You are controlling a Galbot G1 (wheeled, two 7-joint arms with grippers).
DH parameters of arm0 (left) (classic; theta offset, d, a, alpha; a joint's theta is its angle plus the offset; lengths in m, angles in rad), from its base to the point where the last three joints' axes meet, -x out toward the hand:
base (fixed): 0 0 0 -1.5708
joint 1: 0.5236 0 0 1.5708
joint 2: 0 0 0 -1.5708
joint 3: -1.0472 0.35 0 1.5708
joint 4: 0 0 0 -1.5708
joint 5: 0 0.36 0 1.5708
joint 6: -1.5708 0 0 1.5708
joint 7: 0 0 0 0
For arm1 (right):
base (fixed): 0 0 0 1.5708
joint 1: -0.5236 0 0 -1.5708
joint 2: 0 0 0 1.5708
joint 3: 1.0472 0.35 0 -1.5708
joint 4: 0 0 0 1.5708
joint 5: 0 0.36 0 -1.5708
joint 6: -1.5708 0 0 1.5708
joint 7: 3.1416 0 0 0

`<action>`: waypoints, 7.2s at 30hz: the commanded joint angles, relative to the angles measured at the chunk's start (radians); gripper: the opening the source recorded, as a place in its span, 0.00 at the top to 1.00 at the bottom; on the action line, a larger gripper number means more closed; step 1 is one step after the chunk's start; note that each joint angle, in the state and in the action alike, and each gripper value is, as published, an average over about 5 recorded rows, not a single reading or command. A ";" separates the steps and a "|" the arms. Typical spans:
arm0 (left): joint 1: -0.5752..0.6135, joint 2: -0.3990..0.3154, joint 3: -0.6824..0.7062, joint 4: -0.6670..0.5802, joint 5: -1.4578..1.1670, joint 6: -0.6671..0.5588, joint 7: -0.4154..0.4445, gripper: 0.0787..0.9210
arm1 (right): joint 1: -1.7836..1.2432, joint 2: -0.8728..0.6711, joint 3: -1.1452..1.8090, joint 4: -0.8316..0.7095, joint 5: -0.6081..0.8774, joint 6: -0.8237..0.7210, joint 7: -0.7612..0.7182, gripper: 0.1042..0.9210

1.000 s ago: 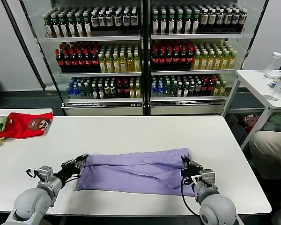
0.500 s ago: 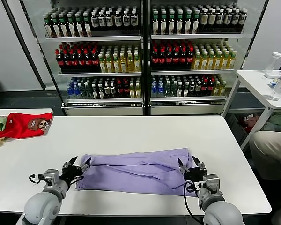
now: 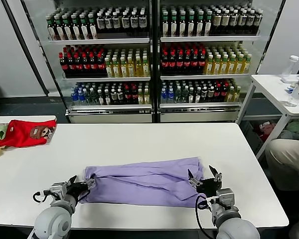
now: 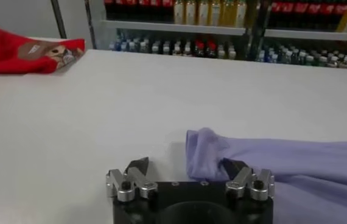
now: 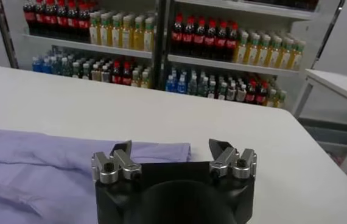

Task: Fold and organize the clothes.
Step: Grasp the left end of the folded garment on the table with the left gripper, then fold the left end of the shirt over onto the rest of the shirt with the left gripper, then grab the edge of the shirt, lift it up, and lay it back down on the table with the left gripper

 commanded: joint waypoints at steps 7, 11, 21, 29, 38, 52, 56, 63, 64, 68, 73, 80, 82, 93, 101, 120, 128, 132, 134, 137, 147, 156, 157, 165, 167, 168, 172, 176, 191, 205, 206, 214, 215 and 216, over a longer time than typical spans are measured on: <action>0.026 -0.045 0.044 -0.011 -0.036 0.032 -0.052 0.51 | -0.013 0.006 0.009 0.013 -0.023 0.000 -0.001 0.12; 0.028 -0.048 0.048 -0.009 -0.007 0.032 -0.049 0.66 | -0.014 0.010 0.008 0.009 -0.025 0.000 -0.001 0.12; 0.027 0.028 -0.146 -0.084 0.164 0.033 0.019 0.95 | -0.008 0.008 0.008 0.006 -0.026 0.000 -0.002 0.12; 0.119 0.119 -0.452 -0.030 0.420 0.033 0.164 0.96 | 0.009 0.005 -0.001 -0.004 -0.025 0.000 -0.003 0.12; 0.129 0.122 -0.428 -0.155 0.308 0.036 0.187 0.96 | 0.021 0.000 -0.006 -0.011 -0.023 0.000 -0.005 0.12; 0.013 -0.073 0.045 -0.339 -0.059 0.036 0.214 0.96 | 0.009 -0.012 0.008 0.003 -0.023 0.000 -0.005 0.12; -0.061 -0.124 0.099 -0.251 -0.045 0.035 0.185 0.96 | 0.009 -0.011 0.009 -0.002 -0.024 0.001 -0.005 0.12; -0.135 -0.172 0.120 -0.126 0.010 0.034 0.182 0.96 | 0.011 -0.010 0.008 -0.009 -0.024 0.002 -0.005 0.12; -0.139 -0.175 0.122 -0.118 0.015 0.034 0.182 0.96 | 0.012 -0.009 0.007 -0.010 -0.024 0.002 -0.005 0.12; -0.147 -0.180 0.131 -0.122 0.022 0.034 0.182 0.96 | 0.013 -0.008 0.007 -0.012 -0.024 0.002 -0.005 0.12; -0.158 -0.188 0.141 -0.121 0.024 0.035 0.182 0.96 | 0.012 -0.006 0.007 -0.014 -0.025 0.002 -0.005 0.12; -0.190 -0.226 0.180 -0.036 0.076 0.025 0.186 0.95 | 0.012 -0.003 0.002 -0.013 -0.025 0.001 -0.004 0.12; -0.195 -0.242 0.192 -0.024 0.083 -0.004 0.186 0.92 | 0.013 -0.001 0.000 -0.012 -0.026 0.001 -0.004 0.12; 0.009 -0.092 -0.082 -0.252 0.047 -0.131 0.244 0.55 | 0.005 0.003 0.012 -0.002 -0.028 0.005 -0.007 0.12; 0.152 -0.044 -0.168 -0.048 0.222 -0.053 0.253 0.28 | 0.007 0.015 0.008 -0.004 -0.033 0.011 -0.010 0.12; 0.097 -0.066 -0.145 -0.022 0.216 -0.073 0.260 0.12 | -0.009 0.020 0.018 0.010 -0.039 0.012 -0.010 0.12; 0.097 -0.068 -0.121 -0.019 0.236 -0.048 0.258 0.12 | -0.008 0.019 0.022 0.010 -0.039 0.010 -0.010 0.12; 0.097 -0.085 -0.100 -0.020 0.236 -0.035 0.262 0.12 | -0.008 0.023 0.019 0.009 -0.041 0.010 -0.010 0.12; 0.097 -0.093 -0.096 -0.019 0.233 -0.044 0.267 0.12 | -0.013 0.026 0.019 0.017 -0.042 0.010 -0.011 0.12; 0.100 -0.098 -0.089 -0.025 0.228 -0.051 0.272 0.13 | -0.022 0.026 0.023 0.027 -0.042 0.009 -0.011 0.12; 0.090 -0.095 -0.088 -0.013 0.187 -0.047 0.265 0.43 | -0.027 0.023 0.026 0.029 -0.045 0.010 -0.011 0.12; 0.084 -0.096 -0.082 -0.007 0.178 -0.045 0.267 0.74 | -0.029 0.025 0.018 0.035 -0.051 0.008 -0.010 0.12; 0.086 -0.093 -0.086 -0.017 0.182 -0.045 0.268 0.77 | -0.029 0.025 0.018 0.036 -0.051 0.008 -0.010 0.12; 0.143 -0.023 -0.257 -0.187 0.260 -0.054 0.285 0.96 | -0.027 0.027 0.022 0.043 -0.053 0.006 -0.008 0.12; 0.169 0.010 -0.356 -0.200 0.249 -0.054 0.308 0.96 | -0.028 0.028 0.024 0.043 -0.053 0.006 -0.009 0.12; 0.181 0.026 -0.403 -0.199 0.243 -0.053 0.321 0.96 | -0.028 0.029 0.024 0.043 -0.053 0.006 -0.009 0.12; 0.219 0.095 -0.591 -0.151 0.227 -0.039 0.380 0.96 | -0.026 0.032 0.024 0.038 -0.053 0.007 -0.009 0.12; 0.242 0.166 -0.760 -0.087 0.222 -0.008 0.430 0.96 | -0.017 0.035 0.022 0.032 -0.053 0.008 -0.011 0.12; 0.199 -0.044 -0.232 -0.469 0.050 0.030 0.357 0.96 | -0.029 0.017 0.062 0.037 -0.045 0.015 -0.016 0.12; 0.009 -0.328 0.346 -0.252 0.414 -0.192 0.427 0.96 | -0.055 -0.013 0.095 0.050 -0.038 0.013 -0.017 0.12; 0.001 -0.326 0.342 -0.237 0.413 -0.208 0.426 0.95 | -0.054 -0.014 0.096 0.050 -0.037 0.013 -0.018 0.12; 0.007 -0.272 0.207 -0.337 0.395 -0.267 0.451 0.73 | -0.017 -0.012 0.081 0.020 -0.030 0.013 -0.020 0.12; 0.012 -0.258 0.172 -0.348 0.395 -0.280 0.457 0.69 | -0.010 -0.011 0.077 0.015 -0.029 0.013 -0.021 0.12; 0.019 -0.241 0.131 -0.353 0.397 -0.297 0.461 0.66 | -0.004 -0.010 0.072 0.010 -0.028 0.013 -0.022 0.12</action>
